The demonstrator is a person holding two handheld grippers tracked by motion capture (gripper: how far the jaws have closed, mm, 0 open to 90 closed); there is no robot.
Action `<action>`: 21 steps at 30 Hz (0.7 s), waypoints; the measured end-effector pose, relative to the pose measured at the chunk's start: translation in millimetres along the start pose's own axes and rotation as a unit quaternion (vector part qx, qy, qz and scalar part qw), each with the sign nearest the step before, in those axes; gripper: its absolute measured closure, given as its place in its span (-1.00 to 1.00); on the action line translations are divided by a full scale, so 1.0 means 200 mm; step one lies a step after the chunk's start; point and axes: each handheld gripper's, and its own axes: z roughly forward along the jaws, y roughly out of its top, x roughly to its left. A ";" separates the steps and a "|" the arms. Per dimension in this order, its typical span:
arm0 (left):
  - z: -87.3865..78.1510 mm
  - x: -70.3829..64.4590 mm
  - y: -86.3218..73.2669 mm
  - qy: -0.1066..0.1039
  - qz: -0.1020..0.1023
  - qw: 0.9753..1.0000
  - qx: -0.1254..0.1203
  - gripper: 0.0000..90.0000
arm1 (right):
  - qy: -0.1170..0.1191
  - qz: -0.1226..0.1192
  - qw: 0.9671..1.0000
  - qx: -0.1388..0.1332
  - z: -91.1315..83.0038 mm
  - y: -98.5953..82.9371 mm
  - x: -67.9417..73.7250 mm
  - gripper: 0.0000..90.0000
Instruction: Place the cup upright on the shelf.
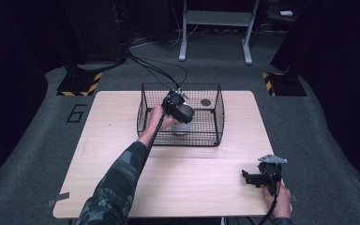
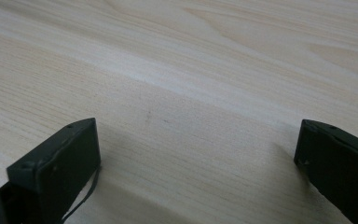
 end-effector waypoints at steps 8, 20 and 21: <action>0.01 0.00 -0.01 -0.004 0.002 1.000 0.011 -0.86 | 0.000 0.000 1.000 0.000 0.00 0.00 0.00 -1.00; -0.01 0.01 -0.02 -0.013 0.009 1.000 0.027 -0.86 | 0.001 -0.003 1.000 0.001 0.00 0.00 0.00 -1.00; -0.01 0.01 -0.02 -0.011 0.009 1.000 0.025 -0.86 | 0.001 -0.003 1.000 0.001 0.00 0.00 0.00 -1.00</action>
